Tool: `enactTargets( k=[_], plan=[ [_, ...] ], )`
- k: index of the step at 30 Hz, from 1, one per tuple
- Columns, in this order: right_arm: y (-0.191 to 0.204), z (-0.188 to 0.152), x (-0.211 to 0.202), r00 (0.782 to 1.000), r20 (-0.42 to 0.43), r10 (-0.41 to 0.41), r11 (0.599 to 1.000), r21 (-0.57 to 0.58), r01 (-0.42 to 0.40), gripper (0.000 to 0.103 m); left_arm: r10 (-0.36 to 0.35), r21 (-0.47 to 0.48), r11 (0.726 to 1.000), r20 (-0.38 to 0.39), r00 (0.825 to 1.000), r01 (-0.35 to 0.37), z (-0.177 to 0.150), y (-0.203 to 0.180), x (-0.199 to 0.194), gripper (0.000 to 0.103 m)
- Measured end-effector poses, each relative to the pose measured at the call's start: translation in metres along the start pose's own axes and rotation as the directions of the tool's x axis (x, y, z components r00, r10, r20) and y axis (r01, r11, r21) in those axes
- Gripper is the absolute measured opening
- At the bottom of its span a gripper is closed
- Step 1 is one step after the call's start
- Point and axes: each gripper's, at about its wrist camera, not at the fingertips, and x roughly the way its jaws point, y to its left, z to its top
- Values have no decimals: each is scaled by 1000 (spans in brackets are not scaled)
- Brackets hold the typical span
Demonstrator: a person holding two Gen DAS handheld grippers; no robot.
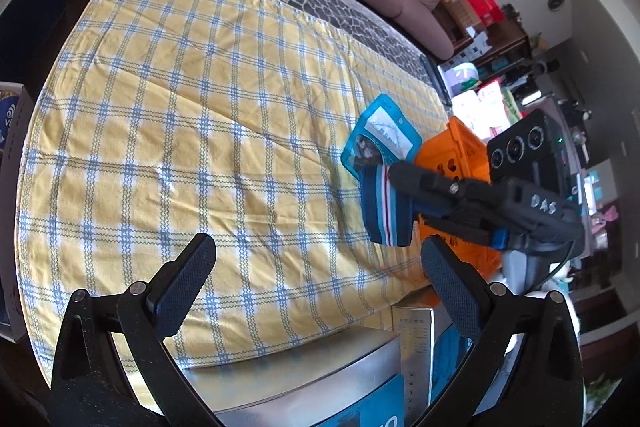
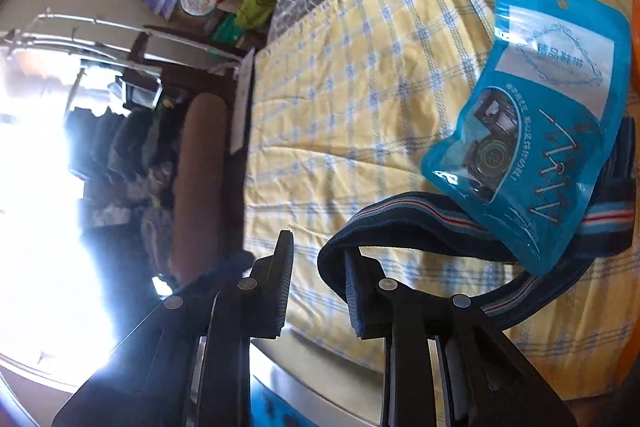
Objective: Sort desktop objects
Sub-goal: 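Grasp the navy striped strap with the right tool and lift, then carry the striped strap in the right tool over the basket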
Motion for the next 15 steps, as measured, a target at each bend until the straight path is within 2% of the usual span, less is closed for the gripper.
enactTargets(
  k=[4,9,11,12,13,15],
  plan=[
    [24,7,-16,991,46,129,992,-15,-129,25,56,94,994,-3,998,-56,2,-23,9,103],
    [62,10,-35,980,57,193,979,-74,-189,25,128,205,969,54,990,-136,14,-61,12,103],
    [75,10,-43,974,63,219,973,-92,-212,25,139,220,964,72,988,-152,20,-72,12,99],
    [80,10,-48,971,68,228,970,-99,-221,25,130,219,965,76,989,-144,22,-76,10,79],
    [85,10,-52,969,76,235,968,-106,-226,25,120,212,968,79,990,-134,24,-79,8,51],
    [92,10,-63,965,93,246,965,-118,-235,25,100,199,973,92,991,-117,27,-84,2,40]
  ],
)
